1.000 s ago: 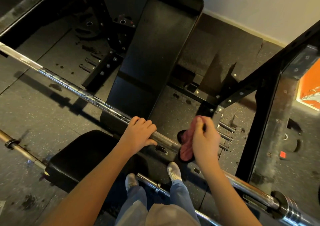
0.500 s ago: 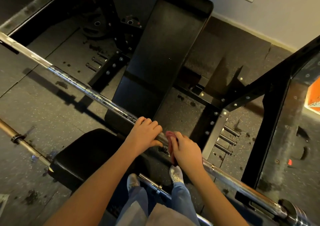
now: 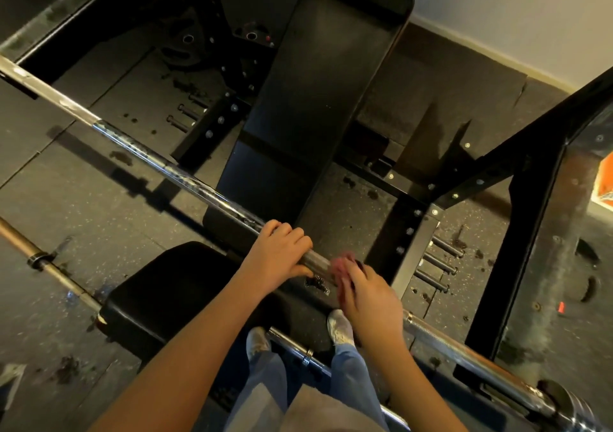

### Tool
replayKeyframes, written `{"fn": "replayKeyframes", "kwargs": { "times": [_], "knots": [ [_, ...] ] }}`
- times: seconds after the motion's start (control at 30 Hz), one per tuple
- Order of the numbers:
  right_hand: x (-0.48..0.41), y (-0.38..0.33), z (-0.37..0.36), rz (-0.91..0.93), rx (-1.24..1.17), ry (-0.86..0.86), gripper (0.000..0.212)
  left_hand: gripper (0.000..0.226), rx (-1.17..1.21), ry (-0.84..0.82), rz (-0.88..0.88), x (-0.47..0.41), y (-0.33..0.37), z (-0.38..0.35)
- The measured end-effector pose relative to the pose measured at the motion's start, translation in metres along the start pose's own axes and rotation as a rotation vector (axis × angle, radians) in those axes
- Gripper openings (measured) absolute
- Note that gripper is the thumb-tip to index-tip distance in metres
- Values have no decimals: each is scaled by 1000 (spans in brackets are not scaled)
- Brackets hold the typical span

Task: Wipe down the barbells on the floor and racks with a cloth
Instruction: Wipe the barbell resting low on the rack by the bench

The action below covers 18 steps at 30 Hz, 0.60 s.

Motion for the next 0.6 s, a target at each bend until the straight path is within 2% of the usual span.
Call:
{"fn": "replayKeyframes", "kwargs": {
  "times": [0.1,0.23,0.37,0.5,0.6],
  "knots": [
    [24,28,2,-57,106,54,45,41,10,6,-11,1,0,-2],
    [-10,-11,-1,-76,82,120,29,41,-8,10,-19,-2,-1,-2],
    [-4,-11,-8,91,106,1,46,44,8,-60,-50,-6,-3,-6],
    [36,41,6,60,241,32,83,41,59,-134,-90,-9,-7,-7],
    [31,43,5,6,261,45,71,42,52,-104,-76,-6,-9,-8]
  ]
}}
Point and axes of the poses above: each hand's wrist, its own x-axis away from the middle knuckle, its own z-axis out of the back of the hand, y = z × x, the point moved 10 cm from there along -x, towards the middle knuckle, and after that the axes turned 2 degrees about -x, right-handed, at the moved point
